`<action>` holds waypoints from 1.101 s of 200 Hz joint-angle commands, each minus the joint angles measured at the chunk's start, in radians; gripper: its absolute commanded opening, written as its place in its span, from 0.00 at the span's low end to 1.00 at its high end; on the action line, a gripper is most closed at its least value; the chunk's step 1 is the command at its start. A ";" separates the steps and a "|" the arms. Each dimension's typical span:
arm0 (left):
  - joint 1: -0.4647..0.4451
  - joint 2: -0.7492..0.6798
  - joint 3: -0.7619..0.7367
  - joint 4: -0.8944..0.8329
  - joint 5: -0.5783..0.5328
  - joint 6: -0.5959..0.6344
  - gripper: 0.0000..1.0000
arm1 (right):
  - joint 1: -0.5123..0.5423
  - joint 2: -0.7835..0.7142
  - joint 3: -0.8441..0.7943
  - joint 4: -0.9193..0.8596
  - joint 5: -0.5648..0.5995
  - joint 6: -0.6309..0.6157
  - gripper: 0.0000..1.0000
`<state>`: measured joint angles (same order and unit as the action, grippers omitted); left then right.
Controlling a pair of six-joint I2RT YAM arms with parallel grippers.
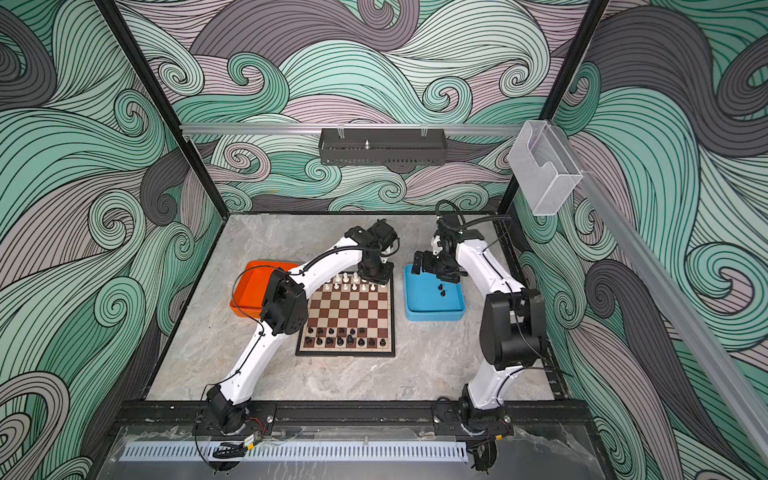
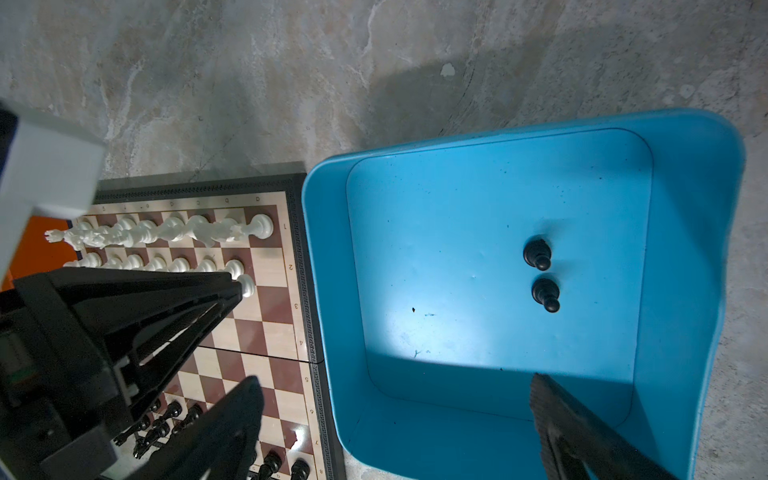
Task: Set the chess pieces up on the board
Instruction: 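Lower the white pawn onto the last empty square of the white pawn row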
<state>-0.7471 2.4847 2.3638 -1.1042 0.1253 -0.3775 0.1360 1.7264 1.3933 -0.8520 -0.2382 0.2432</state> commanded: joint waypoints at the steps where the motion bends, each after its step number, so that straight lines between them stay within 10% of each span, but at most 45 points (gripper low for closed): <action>1: -0.010 0.032 0.038 0.020 -0.016 -0.016 0.11 | -0.009 -0.025 -0.016 -0.001 -0.015 -0.006 1.00; 220: -0.015 0.056 0.025 -0.006 -0.087 0.006 0.15 | -0.024 -0.018 -0.027 0.009 -0.026 -0.005 1.00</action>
<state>-0.7551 2.5252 2.3730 -1.0809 0.0521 -0.3801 0.1181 1.7264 1.3785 -0.8467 -0.2562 0.2432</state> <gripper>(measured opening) 0.150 0.998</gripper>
